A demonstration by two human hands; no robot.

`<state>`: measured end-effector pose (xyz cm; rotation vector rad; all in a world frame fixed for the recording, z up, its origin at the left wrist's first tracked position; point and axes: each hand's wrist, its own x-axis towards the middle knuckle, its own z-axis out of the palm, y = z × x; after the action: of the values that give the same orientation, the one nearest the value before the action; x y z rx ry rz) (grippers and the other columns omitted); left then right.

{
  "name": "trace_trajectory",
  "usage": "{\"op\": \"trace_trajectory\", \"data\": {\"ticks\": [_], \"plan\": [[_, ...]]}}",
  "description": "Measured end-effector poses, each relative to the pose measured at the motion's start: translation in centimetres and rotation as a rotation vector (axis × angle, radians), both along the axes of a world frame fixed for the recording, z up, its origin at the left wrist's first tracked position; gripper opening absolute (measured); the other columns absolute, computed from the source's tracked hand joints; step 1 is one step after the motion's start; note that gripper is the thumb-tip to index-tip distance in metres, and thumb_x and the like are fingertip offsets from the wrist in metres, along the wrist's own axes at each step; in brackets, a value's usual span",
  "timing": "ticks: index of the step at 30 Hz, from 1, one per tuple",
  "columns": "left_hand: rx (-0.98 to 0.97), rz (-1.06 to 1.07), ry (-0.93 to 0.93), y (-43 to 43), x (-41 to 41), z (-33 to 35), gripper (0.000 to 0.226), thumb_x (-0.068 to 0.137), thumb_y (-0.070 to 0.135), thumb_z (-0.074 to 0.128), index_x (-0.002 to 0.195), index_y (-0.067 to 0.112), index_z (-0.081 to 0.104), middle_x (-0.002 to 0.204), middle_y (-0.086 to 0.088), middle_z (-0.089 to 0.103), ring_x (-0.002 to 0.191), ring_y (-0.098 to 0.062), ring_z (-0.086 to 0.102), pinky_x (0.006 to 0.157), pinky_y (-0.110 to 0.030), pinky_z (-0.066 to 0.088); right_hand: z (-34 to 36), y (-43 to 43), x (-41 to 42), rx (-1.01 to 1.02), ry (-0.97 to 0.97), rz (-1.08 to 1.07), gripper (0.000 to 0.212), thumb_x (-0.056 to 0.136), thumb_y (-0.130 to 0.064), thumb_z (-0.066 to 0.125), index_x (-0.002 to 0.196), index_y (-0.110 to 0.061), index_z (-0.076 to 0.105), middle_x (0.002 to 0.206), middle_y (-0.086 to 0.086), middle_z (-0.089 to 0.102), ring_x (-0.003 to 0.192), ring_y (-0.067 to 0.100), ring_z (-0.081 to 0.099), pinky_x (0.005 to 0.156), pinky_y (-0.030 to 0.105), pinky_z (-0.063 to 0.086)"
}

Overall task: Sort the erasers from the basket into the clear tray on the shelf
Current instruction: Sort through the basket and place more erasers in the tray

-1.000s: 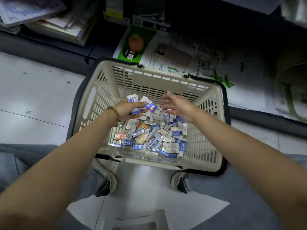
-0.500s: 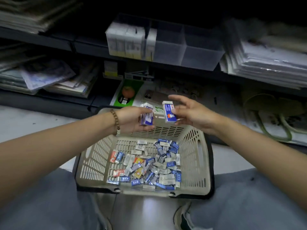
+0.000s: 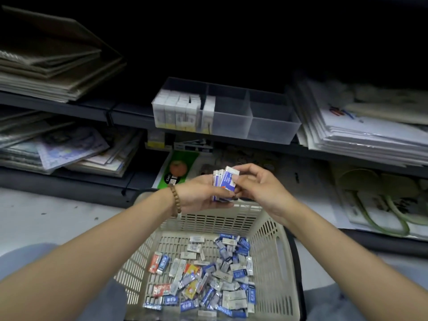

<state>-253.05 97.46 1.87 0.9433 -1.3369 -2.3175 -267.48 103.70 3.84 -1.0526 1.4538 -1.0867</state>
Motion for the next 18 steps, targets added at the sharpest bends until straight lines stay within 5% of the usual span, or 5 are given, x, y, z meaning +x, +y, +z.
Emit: {"op": "trace_trajectory", "data": {"ticks": [8,12,18], "plan": [[-0.215,-0.016,-0.101,-0.6,0.8,0.4,0.022,0.083,-0.010,0.057,0.096,0.008,0.054,0.086,-0.006,0.064,0.074,-0.011,0.063,0.081,-0.030,0.055,-0.1,-0.8,0.5,0.016,-0.019,-0.011,0.039,0.089,-0.003,0.059,0.127,-0.004,0.048,0.105,0.012,0.059,0.056,0.008,0.063,0.055,0.015,0.053],[-0.282,0.104,-0.094,-0.7,1.2,0.5,0.039,0.081,-0.007,0.063,0.110,0.007,0.042,0.094,-0.004,0.061,0.080,-0.012,0.064,0.075,-0.027,0.058,0.0,-1.0,0.6,0.025,-0.045,0.027,0.039,0.091,-0.009,0.057,0.129,-0.010,0.051,0.115,0.013,0.064,0.073,0.011,0.067,0.067,0.017,0.056],[-0.620,0.299,-0.129,-1.3,1.9,1.8,0.045,0.068,0.007,0.080,0.106,0.015,0.055,0.102,-0.001,0.065,0.084,-0.009,0.066,0.073,-0.018,0.054,1.5,-1.2,0.3,-0.083,-0.168,0.040,0.032,0.090,-0.007,0.058,0.121,-0.011,0.058,0.113,0.011,0.068,0.098,0.019,0.068,0.080,0.022,0.056]]}}
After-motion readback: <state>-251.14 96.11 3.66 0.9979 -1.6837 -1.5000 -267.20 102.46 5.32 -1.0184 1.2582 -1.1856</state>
